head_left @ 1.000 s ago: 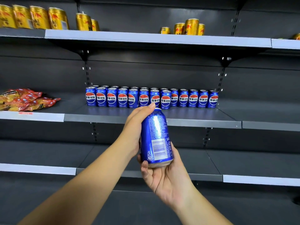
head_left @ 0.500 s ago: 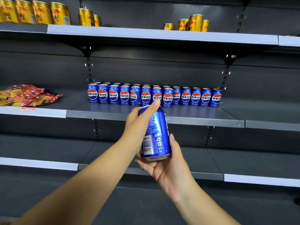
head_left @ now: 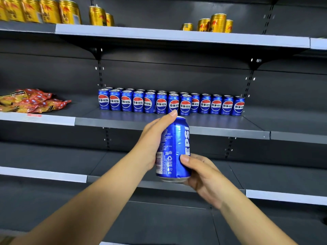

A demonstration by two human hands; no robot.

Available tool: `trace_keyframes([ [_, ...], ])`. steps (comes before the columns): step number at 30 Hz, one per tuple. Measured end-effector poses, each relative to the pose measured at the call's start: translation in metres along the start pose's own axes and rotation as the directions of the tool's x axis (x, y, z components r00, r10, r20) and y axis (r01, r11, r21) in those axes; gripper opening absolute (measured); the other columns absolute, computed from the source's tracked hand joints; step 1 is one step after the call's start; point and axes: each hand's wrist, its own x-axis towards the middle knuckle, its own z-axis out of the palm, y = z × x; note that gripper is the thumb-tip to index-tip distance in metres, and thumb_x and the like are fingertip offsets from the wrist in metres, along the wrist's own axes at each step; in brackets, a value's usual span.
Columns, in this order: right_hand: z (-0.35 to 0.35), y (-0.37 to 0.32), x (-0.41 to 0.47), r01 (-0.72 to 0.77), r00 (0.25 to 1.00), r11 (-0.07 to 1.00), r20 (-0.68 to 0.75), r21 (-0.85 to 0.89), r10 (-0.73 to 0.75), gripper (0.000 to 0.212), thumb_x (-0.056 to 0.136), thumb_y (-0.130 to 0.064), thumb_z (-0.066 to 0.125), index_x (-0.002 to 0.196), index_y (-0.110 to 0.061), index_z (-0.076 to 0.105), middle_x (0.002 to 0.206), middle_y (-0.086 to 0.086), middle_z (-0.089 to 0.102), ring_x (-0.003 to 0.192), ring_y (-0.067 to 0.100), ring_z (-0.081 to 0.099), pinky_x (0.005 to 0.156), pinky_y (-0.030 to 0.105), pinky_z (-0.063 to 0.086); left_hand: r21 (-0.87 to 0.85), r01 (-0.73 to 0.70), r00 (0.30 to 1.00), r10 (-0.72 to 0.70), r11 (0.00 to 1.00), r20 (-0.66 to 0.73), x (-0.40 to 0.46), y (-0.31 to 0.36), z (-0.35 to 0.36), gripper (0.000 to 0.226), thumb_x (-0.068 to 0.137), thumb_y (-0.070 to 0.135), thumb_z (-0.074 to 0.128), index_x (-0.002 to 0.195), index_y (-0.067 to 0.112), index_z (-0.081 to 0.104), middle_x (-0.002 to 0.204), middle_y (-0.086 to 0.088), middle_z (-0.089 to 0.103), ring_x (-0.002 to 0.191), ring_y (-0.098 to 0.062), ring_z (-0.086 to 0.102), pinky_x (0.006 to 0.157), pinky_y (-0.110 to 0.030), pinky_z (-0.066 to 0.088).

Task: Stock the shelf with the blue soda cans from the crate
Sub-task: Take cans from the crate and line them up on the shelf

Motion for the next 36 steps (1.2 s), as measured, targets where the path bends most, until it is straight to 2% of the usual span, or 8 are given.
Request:
trace_keyframes([
  [4,0.003,-0.002,-0.005,0.024,0.996,0.994,-0.084,-0.103,-0.033,0.055,0.051,-0.038,0.082,0.095,-0.007,0.074,0.1,0.016,0.072,0.087,0.024,0.07,0.086,0.04,0.056,0.011,-0.013,1.0,0.013,1.0,-0.015,0.001,0.0,0.001,0.05,0.055,0.051,0.067,0.089,0.015,0.064,0.072,-0.004,0.071,0.063,-0.016,0.068,0.067,-0.029,0.055],
  [8,0.008,-0.005,-0.01,0.023,0.983,0.978,-0.172,-0.209,-0.06,0.052,0.059,-0.035,0.076,0.101,-0.005,0.069,0.098,0.013,0.073,0.085,0.021,0.07,0.072,0.027,0.056,0.102,-0.012,0.998,0.018,0.995,-0.06,-0.001,0.0,0.0,0.065,0.054,0.051,0.071,0.105,0.012,0.063,0.081,-0.001,0.073,0.073,-0.014,0.07,0.069,-0.029,0.053],
  [13,0.017,-0.002,-0.012,0.017,0.948,0.947,-0.295,-0.321,-0.117,0.048,0.059,-0.035,0.074,0.097,-0.006,0.068,0.093,0.011,0.073,0.081,0.021,0.068,0.074,0.032,0.054,0.187,-0.034,0.997,0.046,0.982,-0.061,-0.008,-0.004,-0.001,0.044,0.068,0.037,0.077,0.103,0.018,0.06,0.086,0.004,0.073,0.073,-0.008,0.069,0.061,-0.02,0.053],
  [19,0.021,0.002,-0.022,0.034,0.96,0.937,-0.25,-0.349,-0.127,0.051,0.054,-0.037,0.078,0.097,-0.012,0.067,0.09,0.002,0.073,0.08,0.012,0.068,0.067,0.02,0.052,0.215,-0.087,0.994,0.1,0.973,-0.052,-0.013,-0.006,-0.006,0.034,0.071,0.024,0.081,0.098,0.015,0.062,0.077,0.005,0.072,0.071,-0.01,0.069,0.065,-0.025,0.053],
  [23,0.016,0.0,-0.025,-0.005,0.992,0.948,-0.118,-0.318,-0.034,0.067,0.051,-0.042,0.079,0.11,-0.017,0.064,0.105,-0.001,0.072,0.098,0.017,0.068,0.086,0.031,0.054,0.182,-0.098,0.995,0.096,0.978,0.02,-0.016,-0.008,-0.012,0.045,0.058,0.029,0.076,0.099,0.014,0.064,0.078,0.004,0.072,0.072,-0.01,0.069,0.067,-0.025,0.055],
  [27,0.013,-0.007,-0.027,-0.079,0.996,0.97,0.016,-0.231,0.085,0.066,0.053,-0.031,0.079,0.114,-0.013,0.061,0.107,0.005,0.071,0.098,0.02,0.068,0.078,0.027,0.054,0.123,-0.098,0.991,0.086,0.988,0.099,-0.018,-0.014,-0.022,0.049,0.047,0.036,0.077,0.091,0.016,0.068,0.08,0.0,0.073,0.073,-0.011,0.068,0.074,-0.028,0.055],
  [31,0.015,-0.008,-0.025,-0.062,0.998,0.958,0.007,-0.279,0.066,0.063,0.053,-0.033,0.078,0.111,-0.012,0.063,0.104,0.005,0.072,0.094,0.02,0.069,0.074,0.024,0.054,0.057,-0.064,0.995,0.059,0.996,0.086,-0.017,-0.02,-0.026,0.058,0.047,0.04,0.075,0.099,0.014,0.067,0.087,-0.005,0.073,0.079,-0.017,0.068,0.077,-0.033,0.056],
  [36,0.024,0.001,-0.024,0.002,0.997,0.952,-0.077,-0.305,-0.027,0.046,0.062,-0.024,0.076,0.106,-0.013,0.065,0.098,0.003,0.074,0.089,0.018,0.07,0.073,0.023,0.054,0.071,-0.013,1.0,0.011,0.997,0.026,-0.019,-0.021,-0.026,0.065,0.05,0.039,0.077,0.11,0.022,0.061,0.093,0.002,0.072,0.08,-0.009,0.069,0.073,-0.026,0.053],
])
